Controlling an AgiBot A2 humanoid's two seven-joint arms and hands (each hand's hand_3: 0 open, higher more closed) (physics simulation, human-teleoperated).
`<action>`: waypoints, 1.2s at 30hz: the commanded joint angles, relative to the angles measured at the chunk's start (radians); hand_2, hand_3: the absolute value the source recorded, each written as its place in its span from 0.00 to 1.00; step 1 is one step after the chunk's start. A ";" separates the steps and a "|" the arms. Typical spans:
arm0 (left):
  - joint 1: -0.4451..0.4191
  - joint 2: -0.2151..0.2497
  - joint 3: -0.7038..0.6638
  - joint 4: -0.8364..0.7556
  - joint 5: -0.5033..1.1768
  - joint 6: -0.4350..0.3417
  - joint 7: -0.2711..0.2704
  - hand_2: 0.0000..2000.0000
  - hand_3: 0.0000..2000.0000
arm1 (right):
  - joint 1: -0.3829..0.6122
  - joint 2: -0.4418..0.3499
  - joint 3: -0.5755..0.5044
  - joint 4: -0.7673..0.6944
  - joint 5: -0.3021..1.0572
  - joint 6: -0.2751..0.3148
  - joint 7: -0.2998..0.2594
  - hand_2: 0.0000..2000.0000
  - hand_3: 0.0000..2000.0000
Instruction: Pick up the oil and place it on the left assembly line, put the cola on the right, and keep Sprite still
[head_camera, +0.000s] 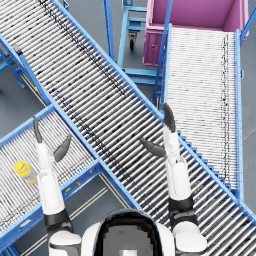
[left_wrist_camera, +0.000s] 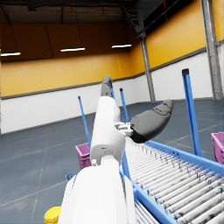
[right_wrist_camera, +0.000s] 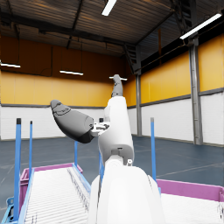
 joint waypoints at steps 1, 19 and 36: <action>0.089 -0.005 0.122 -0.003 0.000 0.000 0.000 0.00 0.00 | -0.008 0.000 -0.098 0.025 0.000 0.000 0.000 0.00 0.00; 0.034 -0.026 0.255 -0.005 -0.229 0.040 0.040 0.00 0.00 | -0.147 0.114 -0.041 0.026 -0.133 0.040 -0.040 0.00 0.00; -0.041 -0.078 0.388 -0.013 -0.573 0.100 0.099 0.00 0.00 | -0.310 0.287 0.058 0.037 -0.330 0.098 -0.100 0.00 0.00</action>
